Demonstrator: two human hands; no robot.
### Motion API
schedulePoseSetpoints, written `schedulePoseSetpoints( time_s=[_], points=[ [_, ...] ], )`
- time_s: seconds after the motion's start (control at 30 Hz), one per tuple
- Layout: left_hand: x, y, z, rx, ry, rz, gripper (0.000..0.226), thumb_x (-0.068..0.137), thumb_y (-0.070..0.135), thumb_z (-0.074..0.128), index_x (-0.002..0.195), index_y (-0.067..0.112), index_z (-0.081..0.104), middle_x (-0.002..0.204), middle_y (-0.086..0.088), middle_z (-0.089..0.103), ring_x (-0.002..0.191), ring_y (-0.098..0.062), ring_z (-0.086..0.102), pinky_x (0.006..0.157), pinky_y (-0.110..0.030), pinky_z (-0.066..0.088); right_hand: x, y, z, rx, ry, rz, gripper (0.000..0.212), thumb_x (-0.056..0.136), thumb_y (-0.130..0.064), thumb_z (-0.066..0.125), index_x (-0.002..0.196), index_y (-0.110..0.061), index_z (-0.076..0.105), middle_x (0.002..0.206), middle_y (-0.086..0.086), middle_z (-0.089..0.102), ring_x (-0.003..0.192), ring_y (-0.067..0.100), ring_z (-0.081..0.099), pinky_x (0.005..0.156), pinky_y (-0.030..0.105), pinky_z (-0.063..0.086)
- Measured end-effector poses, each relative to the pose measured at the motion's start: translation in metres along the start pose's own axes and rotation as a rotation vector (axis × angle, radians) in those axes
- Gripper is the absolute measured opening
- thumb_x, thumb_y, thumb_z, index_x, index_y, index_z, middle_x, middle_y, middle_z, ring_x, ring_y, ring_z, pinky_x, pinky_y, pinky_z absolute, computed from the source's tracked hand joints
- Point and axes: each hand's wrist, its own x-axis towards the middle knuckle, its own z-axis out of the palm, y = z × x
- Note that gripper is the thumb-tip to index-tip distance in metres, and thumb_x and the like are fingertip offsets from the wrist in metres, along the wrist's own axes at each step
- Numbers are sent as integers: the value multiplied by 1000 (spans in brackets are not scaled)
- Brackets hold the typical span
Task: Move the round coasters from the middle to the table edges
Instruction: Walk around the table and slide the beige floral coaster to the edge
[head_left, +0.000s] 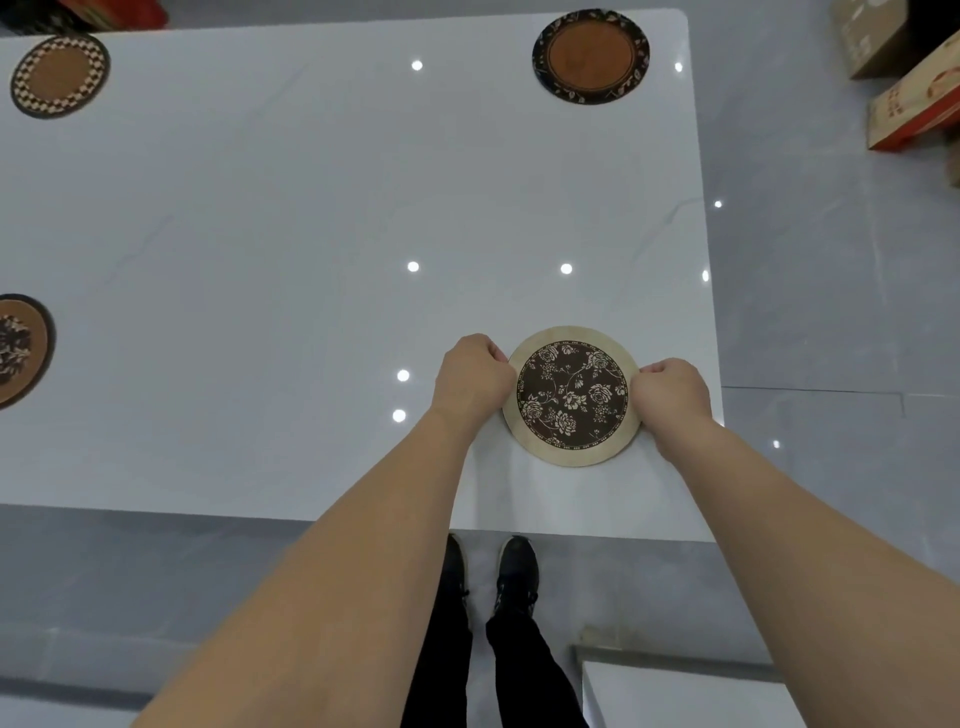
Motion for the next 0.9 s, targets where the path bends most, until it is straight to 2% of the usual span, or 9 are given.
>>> schedulePoseSetpoints(
  time_s=[0.07,0.17,0.3,0.4,0.53,0.67,0.77,0.83,0.9],
  points=[
    [-6,-4,4,16,0,4,16,79,4,49,86,11,62,86,-1,65,77,-19,58,60,-25,44,-2,6,-3,-24,-11,-6,21,69,1,40,59,-17,41,62,2,42,62,24,35,55,28,30],
    [-13,-9,7,48,-3,1,17,79,5,49,87,10,63,91,-3,68,80,-21,60,61,-26,46,-7,14,-5,-48,-9,-17,18,71,1,42,64,-16,45,68,2,45,64,22,37,60,30,34],
    [-23,-14,12,83,8,8,17,78,5,49,86,11,62,91,-4,68,85,-24,63,66,-27,47,-12,22,-7,-94,-15,-27,19,74,-2,43,62,-17,47,67,-3,49,57,16,41,51,25,33],
    [-29,-19,14,108,16,5,16,78,5,50,87,12,62,90,-3,67,85,-24,64,65,-27,46,-16,27,-8,-140,-31,-46,17,73,-1,43,61,-13,46,64,1,48,55,20,41,53,27,34],
    [-35,-24,17,126,14,12,16,78,6,51,88,11,63,88,-2,67,83,-23,63,61,-25,44,-21,31,-9,-215,-60,-74,12,75,-2,42,65,-9,42,61,4,43,53,21,36,50,26,29],
    [-40,-26,17,131,6,13,17,78,6,50,87,11,63,89,-3,67,83,-24,64,61,-26,43,-26,32,-9,-286,-91,-82,18,71,-1,43,59,-12,35,58,4,39,51,22,33,47,25,23],
    [-42,-26,17,144,-16,8,15,78,5,50,86,11,62,88,-3,66,83,-24,63,61,-25,43,-28,34,-7,-377,-92,-84,14,73,-2,45,63,-11,40,66,7,47,62,30,44,46,26,25],
    [-43,-26,17,159,-32,6,15,78,6,51,86,11,62,88,-4,66,83,-25,62,62,-25,43,-32,34,-7,-424,-90,-79,3,75,-4,47,76,-7,46,80,10,52,72,32,50,50,28,31],
    [-45,-26,16,167,-42,2,15,78,6,52,87,11,63,91,-5,67,86,-26,63,66,-26,45,-34,36,-7,-448,-89,-67,8,77,-5,49,85,-6,48,88,11,53,77,33,51,52,29,33]
  ],
)
